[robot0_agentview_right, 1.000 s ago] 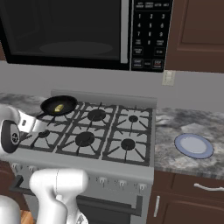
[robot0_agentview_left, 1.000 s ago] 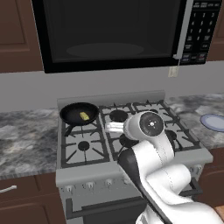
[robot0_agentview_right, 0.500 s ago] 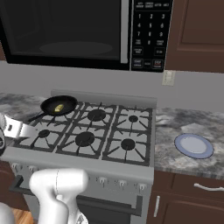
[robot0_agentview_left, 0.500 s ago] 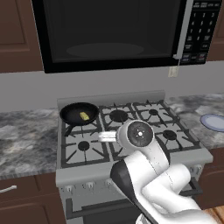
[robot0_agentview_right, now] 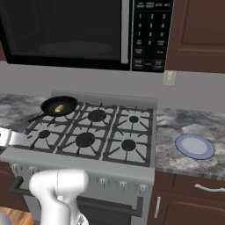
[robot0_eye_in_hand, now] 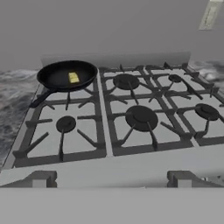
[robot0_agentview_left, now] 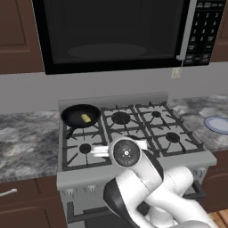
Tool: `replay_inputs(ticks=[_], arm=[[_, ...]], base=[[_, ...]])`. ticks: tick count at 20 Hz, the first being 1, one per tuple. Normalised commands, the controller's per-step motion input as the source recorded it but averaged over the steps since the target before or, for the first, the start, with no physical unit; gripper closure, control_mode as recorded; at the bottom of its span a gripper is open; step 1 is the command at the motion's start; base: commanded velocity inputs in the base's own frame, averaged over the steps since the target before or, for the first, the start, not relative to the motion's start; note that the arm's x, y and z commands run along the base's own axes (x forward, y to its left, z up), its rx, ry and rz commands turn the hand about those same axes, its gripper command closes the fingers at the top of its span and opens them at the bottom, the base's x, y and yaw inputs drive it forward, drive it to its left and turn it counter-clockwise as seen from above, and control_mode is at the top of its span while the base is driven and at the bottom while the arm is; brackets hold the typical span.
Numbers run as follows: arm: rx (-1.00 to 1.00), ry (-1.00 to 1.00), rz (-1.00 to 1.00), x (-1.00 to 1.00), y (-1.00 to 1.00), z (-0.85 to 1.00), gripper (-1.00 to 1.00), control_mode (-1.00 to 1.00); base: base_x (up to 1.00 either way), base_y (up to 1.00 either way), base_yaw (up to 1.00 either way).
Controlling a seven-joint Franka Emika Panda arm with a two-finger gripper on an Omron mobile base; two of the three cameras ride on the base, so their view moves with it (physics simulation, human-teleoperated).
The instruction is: Pick up the butter stick and place it in the pan. Then turn on the burner for the pan.
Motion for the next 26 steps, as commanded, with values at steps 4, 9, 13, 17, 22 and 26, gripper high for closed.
replay_inputs(ticks=[4,9,13,17,22,26], arm=[[0.00,-0.27,0.06,0.00,0.00,-0.73,-1.00,-1.00],[0.00,-0.27,0.09,0.00,0.00,-0.72,-1.00,-1.00],[0.00,-0.22,0.10,0.00,-0.01,-0.64,-1.00,-1.00],[0.00,-0.17,0.11,0.00,-0.06,-0.57,-1.00,-1.00],[0.00,-0.10,0.11,0.00,-0.09,-0.45,-1.00,-1.00],[0.00,-0.10,0.10,0.00,0.00,-0.48,-1.00,-1.00]], base=[[0.00,0.00,0.00],[0.00,0.00,0.00],[0.00,0.00,0.00],[0.00,0.00,0.00],[0.00,0.00,0.00],[0.00,0.00,0.00]])
